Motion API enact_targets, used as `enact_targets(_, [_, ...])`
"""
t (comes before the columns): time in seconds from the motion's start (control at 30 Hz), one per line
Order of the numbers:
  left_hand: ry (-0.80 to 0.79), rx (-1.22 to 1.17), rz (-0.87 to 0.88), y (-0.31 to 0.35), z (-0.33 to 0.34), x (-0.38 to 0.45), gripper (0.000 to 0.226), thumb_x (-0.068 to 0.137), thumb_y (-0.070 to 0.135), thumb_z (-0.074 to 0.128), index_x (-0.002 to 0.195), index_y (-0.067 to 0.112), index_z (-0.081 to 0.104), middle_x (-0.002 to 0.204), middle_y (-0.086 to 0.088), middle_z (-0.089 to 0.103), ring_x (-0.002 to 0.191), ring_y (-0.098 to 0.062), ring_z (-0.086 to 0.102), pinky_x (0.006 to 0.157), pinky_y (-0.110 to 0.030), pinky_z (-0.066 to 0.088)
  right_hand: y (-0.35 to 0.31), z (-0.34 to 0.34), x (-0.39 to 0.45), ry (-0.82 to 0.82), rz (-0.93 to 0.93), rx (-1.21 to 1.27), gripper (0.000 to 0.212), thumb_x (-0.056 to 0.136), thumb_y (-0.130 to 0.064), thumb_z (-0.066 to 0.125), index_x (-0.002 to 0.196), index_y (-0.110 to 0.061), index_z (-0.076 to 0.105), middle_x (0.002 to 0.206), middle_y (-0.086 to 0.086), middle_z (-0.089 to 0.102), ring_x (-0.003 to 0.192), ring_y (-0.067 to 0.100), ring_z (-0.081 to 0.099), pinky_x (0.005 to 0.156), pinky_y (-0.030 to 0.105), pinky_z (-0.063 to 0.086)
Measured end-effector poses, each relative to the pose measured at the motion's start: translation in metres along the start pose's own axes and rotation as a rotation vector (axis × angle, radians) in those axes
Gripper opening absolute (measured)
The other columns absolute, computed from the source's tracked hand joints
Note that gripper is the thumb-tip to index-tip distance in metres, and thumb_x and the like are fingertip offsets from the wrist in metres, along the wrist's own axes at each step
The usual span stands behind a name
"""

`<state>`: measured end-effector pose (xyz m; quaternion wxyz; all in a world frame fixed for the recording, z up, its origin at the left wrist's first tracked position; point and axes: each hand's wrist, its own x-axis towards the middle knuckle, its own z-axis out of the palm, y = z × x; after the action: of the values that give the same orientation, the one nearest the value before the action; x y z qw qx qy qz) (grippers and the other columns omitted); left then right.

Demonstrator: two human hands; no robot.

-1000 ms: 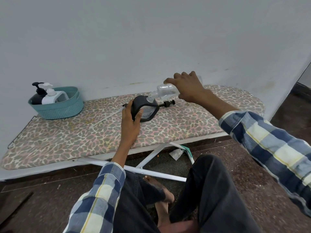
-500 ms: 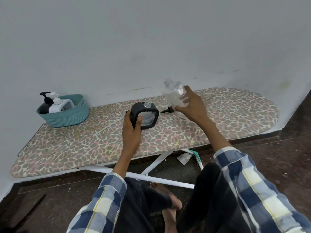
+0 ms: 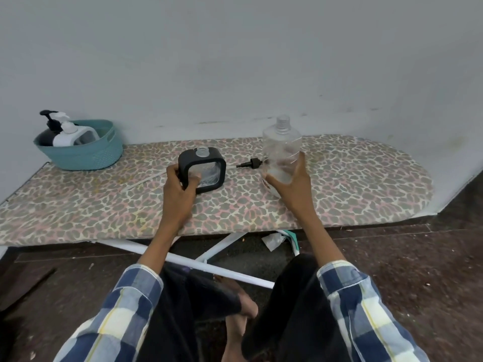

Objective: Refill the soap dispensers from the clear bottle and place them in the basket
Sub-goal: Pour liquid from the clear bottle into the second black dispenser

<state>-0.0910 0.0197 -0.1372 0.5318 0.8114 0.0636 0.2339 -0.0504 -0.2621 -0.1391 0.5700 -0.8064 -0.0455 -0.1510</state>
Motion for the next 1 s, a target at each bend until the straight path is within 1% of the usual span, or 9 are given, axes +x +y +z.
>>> enact_targets(0.13, [0.011,0.012,-0.025,0.002,0.000,-0.001,0.038,0.104,0.035,0.067,0.135,0.025,0.047,0.121,0.007,0.068,0.109,-0.007,0.068,0.097,-0.043,0.060,0.015,0.002,-0.012,0.000,0.012,-0.096,0.085,0.081,-0.039,0.093,0.146,-0.015,0.043,0.139,0.004,0.060,0.124,0.024,0.062,0.103,0.048,0.055])
enact_targets(0.27, [0.006,0.044,-0.026,0.004,0.000,-0.001,0.049,0.099,0.024,0.074,0.139,0.019,0.045,0.125,0.002,0.067,0.108,-0.003,0.068,0.093,-0.031,0.058,0.007,0.012,-0.027,0.241,-0.075,-0.219,0.085,0.086,-0.054,0.085,0.144,-0.011,0.039,0.140,0.009,0.044,0.131,0.029,0.045,0.115,0.052,0.042])
enact_targets(0.4, [0.004,0.042,-0.022,0.003,0.000,0.000,0.052,0.099,0.025,0.075,0.140,0.016,0.046,0.126,0.002,0.065,0.108,-0.009,0.068,0.090,-0.027,0.056,-0.012,0.021,-0.049,0.508,-0.231,-0.162,0.042,0.103,-0.040,0.071,0.121,-0.011,0.045,0.116,-0.001,0.039,0.108,0.020,0.044,0.105,0.058,0.044])
enact_targets(0.53, [0.004,0.013,-0.015,0.002,-0.002,0.000,0.047,0.098,0.023,0.075,0.135,0.019,0.047,0.121,0.005,0.064,0.105,0.003,0.064,0.087,-0.020,0.052,-0.033,0.048,-0.066,0.235,-0.417,-0.216,0.015,0.107,-0.016,0.057,0.119,-0.015,0.049,0.108,-0.001,0.048,0.089,0.014,0.049,0.067,0.033,0.049])
enact_targets(0.63, [0.021,-0.020,-0.019,0.001,-0.003,0.000,0.047,0.096,0.024,0.077,0.133,0.020,0.048,0.121,0.004,0.065,0.106,0.001,0.064,0.085,-0.019,0.051,-0.039,0.074,-0.054,0.105,-0.409,-0.333,0.035,0.097,0.005,0.050,0.130,-0.008,0.054,0.124,0.008,0.053,0.080,0.019,0.052,0.059,0.030,0.037])
enact_targets(0.73, [0.055,-0.062,-0.002,-0.003,-0.005,0.002,0.048,0.093,0.022,0.080,0.130,0.021,0.049,0.122,0.001,0.066,0.108,-0.007,0.066,0.088,-0.025,0.055,-0.044,0.093,-0.026,0.034,-0.304,-0.460,0.055,0.085,0.018,0.049,0.136,-0.001,0.056,0.138,0.017,0.050,0.090,0.029,0.060,0.063,0.030,0.037])
enact_targets(0.83, [0.095,-0.096,0.010,-0.007,-0.008,0.004,0.050,0.092,0.018,0.080,0.130,0.023,0.047,0.123,0.001,0.065,0.109,-0.010,0.066,0.087,-0.024,0.056,-0.043,0.105,0.002,-0.046,-0.181,-0.599,0.065,0.084,0.021,0.053,0.146,0.002,0.049,0.157,0.024,0.037,0.122,0.040,0.058,0.083,0.041,0.056])
enact_targets(0.93, [0.131,-0.164,-0.009,-0.008,-0.009,0.005,0.049,0.092,0.014,0.079,0.128,0.022,0.045,0.123,0.002,0.062,0.110,-0.011,0.065,0.084,-0.014,0.053,-0.042,0.110,0.020,-0.133,-0.085,-0.733,0.068,0.091,0.017,0.055,0.154,0.000,0.040,0.165,0.026,0.026,0.140,0.045,0.045,0.100,0.046,0.052])
enact_targets(1.0, [0.152,-0.197,-0.017,-0.009,-0.010,0.006,0.048,0.093,0.012,0.077,0.127,0.021,0.045,0.124,0.001,0.061,0.110,-0.009,0.064,0.081,-0.008,0.050,-0.042,0.111,0.027,-0.165,-0.064,-0.806,0.064,0.095,0.013,0.053,0.156,-0.001,0.038,0.163,0.025,0.031,0.144,0.045,0.040,0.104,0.046,0.047])
